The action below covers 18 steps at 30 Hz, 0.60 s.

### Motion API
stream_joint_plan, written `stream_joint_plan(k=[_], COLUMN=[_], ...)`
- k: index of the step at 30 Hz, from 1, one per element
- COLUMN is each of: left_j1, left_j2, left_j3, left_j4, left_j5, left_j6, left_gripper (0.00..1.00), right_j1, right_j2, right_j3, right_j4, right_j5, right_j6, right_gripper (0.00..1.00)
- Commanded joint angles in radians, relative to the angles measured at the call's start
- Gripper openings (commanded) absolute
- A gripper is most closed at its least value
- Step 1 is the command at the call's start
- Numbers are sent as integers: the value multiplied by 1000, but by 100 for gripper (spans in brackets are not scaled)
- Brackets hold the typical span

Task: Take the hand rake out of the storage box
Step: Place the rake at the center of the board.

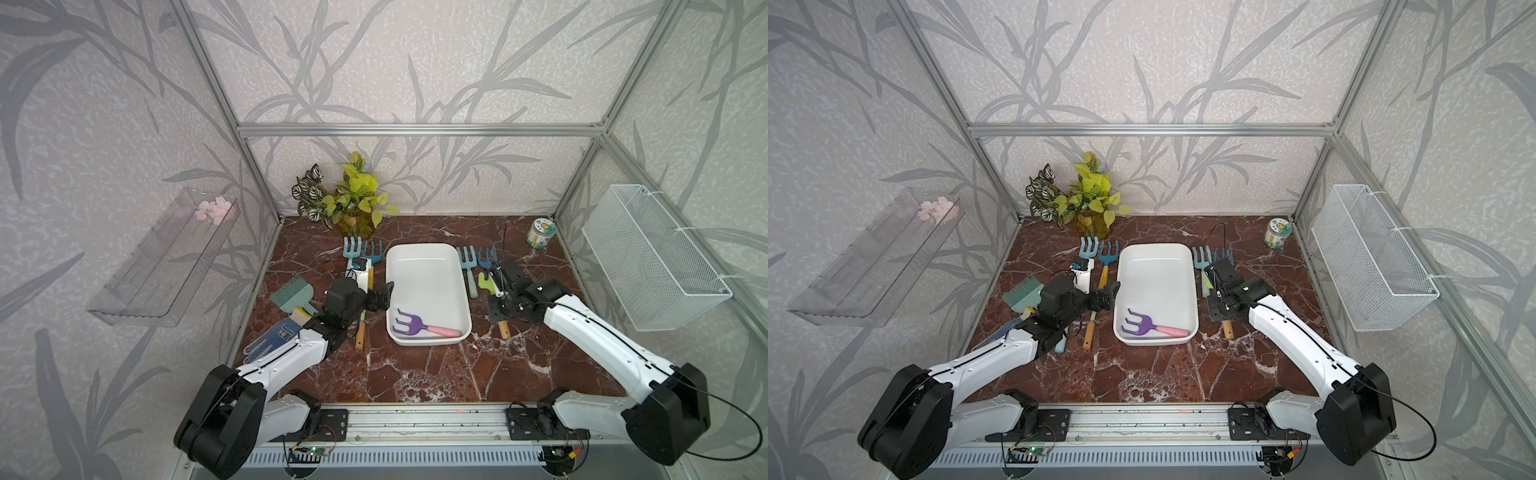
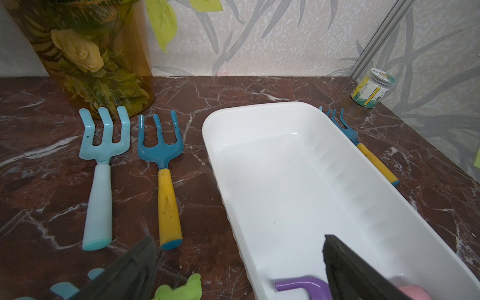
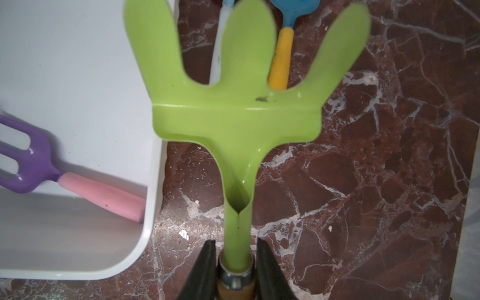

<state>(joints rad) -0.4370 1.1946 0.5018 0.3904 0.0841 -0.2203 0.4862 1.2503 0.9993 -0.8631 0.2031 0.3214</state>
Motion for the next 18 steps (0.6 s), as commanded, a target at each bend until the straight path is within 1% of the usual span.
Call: stream_joint_plan(k=[1, 7, 12, 18], left_j1=[5, 5, 5, 4], left_j2=[-19, -21, -23, -25], left_j3=[-12, -13, -14, -15], left_j4=[21, 21, 22, 22], left_j5=[3, 4, 3, 2], left_j6=[1, 1, 2, 2], left_gripper=[100, 100, 100, 100], right_j1=[-26, -70, -86, -128], right_j2=[-5, 57, 116, 209], right_j3=[-24, -57, -77, -74], right_j4=[-18, -15, 20, 20], right_j5=[25, 23, 2, -33], right_j6=[-16, -51, -59, -67], right_gripper=[11, 12, 13, 14])
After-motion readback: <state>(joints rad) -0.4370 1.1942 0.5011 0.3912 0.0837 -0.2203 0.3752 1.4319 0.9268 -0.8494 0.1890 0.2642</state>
